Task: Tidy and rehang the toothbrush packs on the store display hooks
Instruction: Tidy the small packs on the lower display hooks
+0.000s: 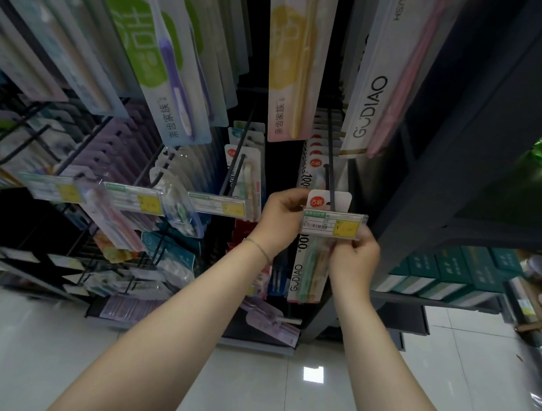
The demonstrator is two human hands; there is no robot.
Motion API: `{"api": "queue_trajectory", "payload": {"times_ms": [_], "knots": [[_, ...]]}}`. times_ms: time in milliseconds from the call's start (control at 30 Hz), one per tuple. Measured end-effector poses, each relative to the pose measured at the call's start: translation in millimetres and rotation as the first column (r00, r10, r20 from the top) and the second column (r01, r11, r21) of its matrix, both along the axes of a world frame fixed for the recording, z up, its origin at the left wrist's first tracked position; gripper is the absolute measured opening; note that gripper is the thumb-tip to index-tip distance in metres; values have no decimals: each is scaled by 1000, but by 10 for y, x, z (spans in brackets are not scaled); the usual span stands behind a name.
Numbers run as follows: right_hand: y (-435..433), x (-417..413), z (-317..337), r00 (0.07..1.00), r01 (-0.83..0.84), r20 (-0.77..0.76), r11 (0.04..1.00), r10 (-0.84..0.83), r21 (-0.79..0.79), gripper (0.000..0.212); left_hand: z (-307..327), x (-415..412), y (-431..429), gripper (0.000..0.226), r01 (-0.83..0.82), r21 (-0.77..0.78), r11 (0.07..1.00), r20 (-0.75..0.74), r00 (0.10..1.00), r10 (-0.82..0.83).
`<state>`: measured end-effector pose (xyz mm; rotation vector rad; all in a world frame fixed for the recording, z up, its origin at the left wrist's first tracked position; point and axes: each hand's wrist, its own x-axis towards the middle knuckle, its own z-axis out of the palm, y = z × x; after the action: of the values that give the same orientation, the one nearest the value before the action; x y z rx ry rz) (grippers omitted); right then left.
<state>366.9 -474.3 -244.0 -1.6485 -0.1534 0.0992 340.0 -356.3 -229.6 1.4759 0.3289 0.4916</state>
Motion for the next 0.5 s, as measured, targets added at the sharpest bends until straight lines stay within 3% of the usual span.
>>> {"api": "queue_trajectory", "payload": {"times_ms": [100, 233, 367, 500], "knots": [[81, 6, 31, 999, -6, -34, 1000, 7, 27, 36, -33, -14, 17, 40, -28, 16, 999, -49, 998, 29], [260, 146, 81, 967, 74, -254, 985, -32, 157, 28, -95, -182, 51, 47, -72, 126, 989, -139, 986, 90], [399, 297, 10, 970, 48, -239, 997, -32, 62, 20, -188, -413, 141, 33, -127, 138, 982, -219, 963, 155], [446, 268, -119, 896, 71, -444, 977, 25, 199, 20, -197, -594, 320, 7, -249, 13, 968, -308, 920, 241]]}}
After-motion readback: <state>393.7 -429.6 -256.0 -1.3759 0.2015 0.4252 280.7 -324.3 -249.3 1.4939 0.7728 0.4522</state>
